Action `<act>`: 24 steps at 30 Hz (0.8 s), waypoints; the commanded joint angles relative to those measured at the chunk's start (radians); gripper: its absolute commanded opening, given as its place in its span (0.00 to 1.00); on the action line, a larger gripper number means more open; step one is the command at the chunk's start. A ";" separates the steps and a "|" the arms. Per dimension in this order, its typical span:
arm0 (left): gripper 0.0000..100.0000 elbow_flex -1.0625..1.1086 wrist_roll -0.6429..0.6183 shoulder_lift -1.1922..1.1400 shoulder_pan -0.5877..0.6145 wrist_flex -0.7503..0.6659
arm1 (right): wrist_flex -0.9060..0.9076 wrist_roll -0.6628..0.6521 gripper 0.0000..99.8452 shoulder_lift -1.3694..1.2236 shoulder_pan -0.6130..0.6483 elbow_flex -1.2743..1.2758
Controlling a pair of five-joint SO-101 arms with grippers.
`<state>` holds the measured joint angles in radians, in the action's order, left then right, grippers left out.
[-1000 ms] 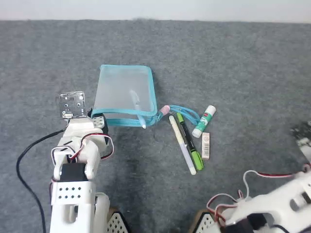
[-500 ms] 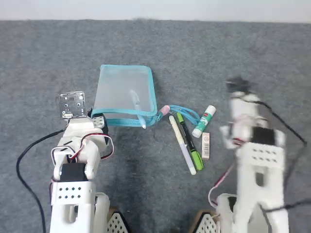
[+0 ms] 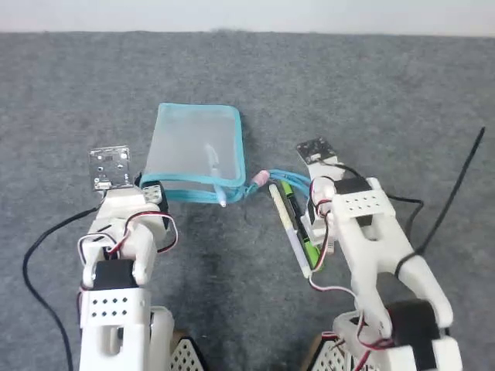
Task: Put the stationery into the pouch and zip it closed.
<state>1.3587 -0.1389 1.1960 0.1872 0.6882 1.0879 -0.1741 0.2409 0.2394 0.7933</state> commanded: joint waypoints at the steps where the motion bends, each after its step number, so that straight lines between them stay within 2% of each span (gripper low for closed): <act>1: 0.01 -0.038 0.009 0.025 0.006 -0.014 | -0.027 0.014 0.14 -0.039 0.001 -0.044; 12: 0.01 -0.038 0.009 0.020 0.006 -0.012 | -0.035 0.014 0.14 -0.197 -0.047 -0.043; 17: 0.01 -0.038 0.009 0.018 0.006 -0.012 | -0.028 0.005 0.00 -0.211 -0.048 -0.049; 21: 0.01 -0.038 0.008 0.018 0.006 -0.012 | 0.004 0.000 0.01 -0.205 -0.048 -0.058; 24: 0.01 -0.038 0.008 0.018 0.006 -0.012 | 0.039 -0.069 0.01 -0.142 -0.047 -0.061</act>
<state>1.3587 -0.1389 1.1960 0.1857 0.6882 1.0756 -0.1726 0.0353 0.1995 0.7396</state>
